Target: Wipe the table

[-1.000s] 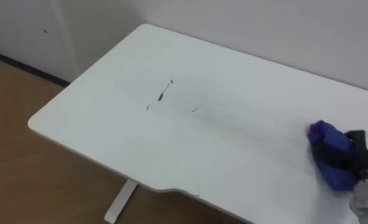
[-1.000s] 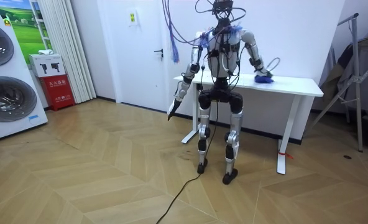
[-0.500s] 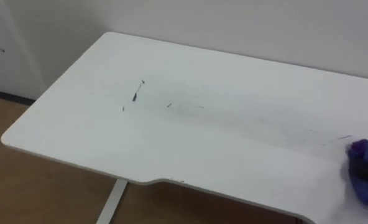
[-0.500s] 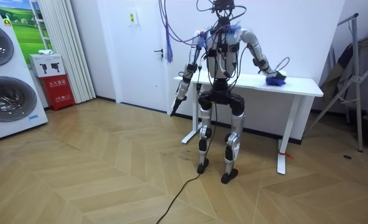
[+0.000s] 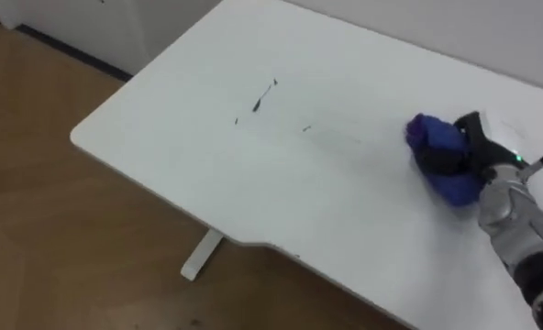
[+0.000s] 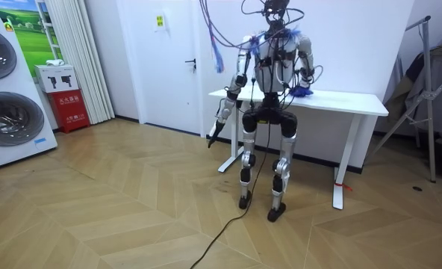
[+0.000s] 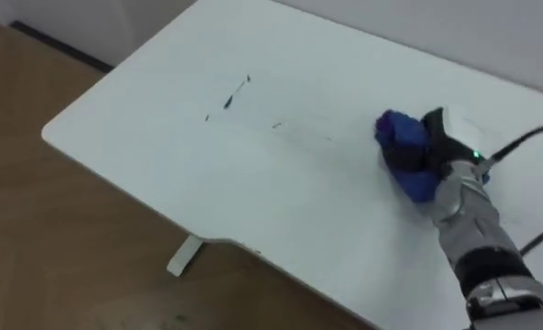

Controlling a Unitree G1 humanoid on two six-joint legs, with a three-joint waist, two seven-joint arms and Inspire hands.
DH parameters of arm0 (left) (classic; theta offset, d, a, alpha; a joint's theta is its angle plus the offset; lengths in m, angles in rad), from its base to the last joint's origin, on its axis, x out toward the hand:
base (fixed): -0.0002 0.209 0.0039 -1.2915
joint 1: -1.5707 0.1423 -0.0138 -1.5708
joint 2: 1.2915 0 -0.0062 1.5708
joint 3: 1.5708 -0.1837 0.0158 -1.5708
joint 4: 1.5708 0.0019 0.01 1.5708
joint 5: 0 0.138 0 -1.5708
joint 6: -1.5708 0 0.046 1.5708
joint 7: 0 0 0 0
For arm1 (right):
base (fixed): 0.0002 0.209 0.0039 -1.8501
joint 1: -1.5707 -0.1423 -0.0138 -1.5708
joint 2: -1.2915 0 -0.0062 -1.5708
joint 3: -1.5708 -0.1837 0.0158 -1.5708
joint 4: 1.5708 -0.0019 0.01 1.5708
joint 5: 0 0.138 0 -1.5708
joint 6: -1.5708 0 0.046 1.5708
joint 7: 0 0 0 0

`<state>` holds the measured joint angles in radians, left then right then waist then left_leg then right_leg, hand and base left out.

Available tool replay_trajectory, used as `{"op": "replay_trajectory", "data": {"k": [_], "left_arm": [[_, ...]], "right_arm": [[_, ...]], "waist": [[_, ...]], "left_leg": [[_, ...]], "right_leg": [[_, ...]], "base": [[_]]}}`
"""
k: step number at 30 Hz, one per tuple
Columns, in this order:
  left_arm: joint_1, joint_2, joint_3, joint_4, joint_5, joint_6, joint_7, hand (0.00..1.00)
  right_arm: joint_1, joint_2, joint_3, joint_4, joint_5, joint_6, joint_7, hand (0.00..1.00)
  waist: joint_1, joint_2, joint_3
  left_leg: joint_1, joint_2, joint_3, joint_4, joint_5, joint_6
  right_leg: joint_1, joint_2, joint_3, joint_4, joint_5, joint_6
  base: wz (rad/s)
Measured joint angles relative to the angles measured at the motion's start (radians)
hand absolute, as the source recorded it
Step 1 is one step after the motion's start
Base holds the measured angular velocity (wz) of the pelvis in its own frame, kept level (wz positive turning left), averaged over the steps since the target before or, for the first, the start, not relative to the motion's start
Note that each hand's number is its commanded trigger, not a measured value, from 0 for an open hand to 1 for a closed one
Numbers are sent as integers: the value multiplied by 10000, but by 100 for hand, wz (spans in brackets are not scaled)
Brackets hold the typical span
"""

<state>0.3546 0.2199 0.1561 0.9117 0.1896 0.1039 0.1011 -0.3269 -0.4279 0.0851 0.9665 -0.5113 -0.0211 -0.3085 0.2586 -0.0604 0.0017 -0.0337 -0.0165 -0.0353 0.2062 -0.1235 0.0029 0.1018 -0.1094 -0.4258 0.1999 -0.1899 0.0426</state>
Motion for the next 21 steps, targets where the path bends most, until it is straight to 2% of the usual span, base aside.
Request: {"op": "replay_trajectory", "data": {"k": [1,3,5,6,9,10,11,12,14,15,16,17,18,19,20,21], "left_arm": [[-22,-2,0,13,19,-13,9,0],[-96,-7,50,36,229,-34,41,0],[-87,8,559,218,231,-168,92,0],[-41,24,798,210,222,-229,221,0],[-119,212,730,178,178,-228,646,0],[-197,244,671,173,188,-250,727,0],[-430,261,523,239,180,-322,876,0],[-512,267,488,297,187,-379,908,0],[-1093,367,229,512,145,-704,1034,0],[-1213,389,165,593,140,-726,1074,0],[-1544,404,26,713,169,-734,1111,0],[-1683,451,-173,839,139,-768,1098,0],[-1801,495,-355,885,83,-771,1075,0],[-2008,575,-789,986,71,-770,985,0],[-2276,584,-899,887,61,-792,838,0],[-2426,607,-878,860,58,-827,813,0]], "right_arm": [[234,3,-262,4,-9,-61,-61,100],[1057,2,-1110,45,-7,-206,-313,100],[2105,-78,-1980,179,177,-249,-639,100],[2596,-105,-2248,175,372,-243,-807,100],[3101,-50,-2271,135,943,-184,-1252,100],[3131,-14,-2260,103,955,-127,-1301,100],[3034,112,-2227,54,942,135,-1377,100],[2950,218,-2222,-9,943,306,-1429,100],[2155,647,-1712,-34,937,1287,-1705,100],[1867,757,-1415,-39,904,1488,-1699,100],[1207,925,-798,-52,768,1771,-1650,100],[454,1206,-149,-94,693,1906,-1430,100],[64,1346,175,-111,671,1902,-1264,100],[-589,1581,627,-364,393,1859,-894,100],[-1020,1620,898,-761,191,1644,-572,100],[-1440,1633,927,-874,-126,1228,-343,100]], "waist": [[-102,14,11],[-233,66,-28],[-452,174,-69],[-573,214,-90],[-927,257,-110],[-915,281,-122],[-875,374,-127],[-757,411,-115],[-43,498,-102],[89,497,-101],[393,501,-97],[539,494,-88],[524,475,-70],[519,423,-27],[610,295,63],[853,208,139]], "left_leg": [[86,2,153,33,-105,27],[305,-4,439,337,-402,141],[544,106,690,884,-921,300],[695,166,795,1086,-1136,383],[664,362,1045,1704,-1514,535],[622,427,1120,1823,-1574,551],[528,598,1215,2105,-1696,535],[516,725,1329,2174,-1711,518],[204,1293,1695,2625,-1893,229],[74,1412,1690,2740,-1927,166],[-166,1644,1683,2967,-1992,1],[-441,1806,1511,3105,-1999,-196],[-591,1826,1286,3132,-1968,-305],[-930,1928,943,3123,-1813,-535],[-1230,2045,765,3006,-1597,-805],[-1423,2201,584,2832,-1365,-1143]], "right_leg": [[41,-50,17,157,-93,27],[44,-230,19,868,-305,132],[38,-516,9,1977,-452,270],[-61,-679,-21,2651,-451,271],[-388,-1139,-173,3933,-321,360],[-503,-1237,-155,4183,-301,337],[-645,-1512,-80,4753,-395,324],[-709,-1645,55,4984,-467,324],[-918,-2285,341,4975,-548,380],[-956,-2411,463,4793,-543,393],[-1008,-2614,711,4244,-495,482],[-898,-2729,853,3419,-390,630],[-806,-2749,854,3032,-330,707],[-649,-2754,812,2252,-105,777],[-629,-2719,724,1614,293,781],[-624,-2563,669,1013,632,778]], "base": [[-3],[-20],[-34],[-35],[-28],[-28],[-32],[-58],[-84],[-90],[-75],[-58],[-10],[25],[33],[31]]}}
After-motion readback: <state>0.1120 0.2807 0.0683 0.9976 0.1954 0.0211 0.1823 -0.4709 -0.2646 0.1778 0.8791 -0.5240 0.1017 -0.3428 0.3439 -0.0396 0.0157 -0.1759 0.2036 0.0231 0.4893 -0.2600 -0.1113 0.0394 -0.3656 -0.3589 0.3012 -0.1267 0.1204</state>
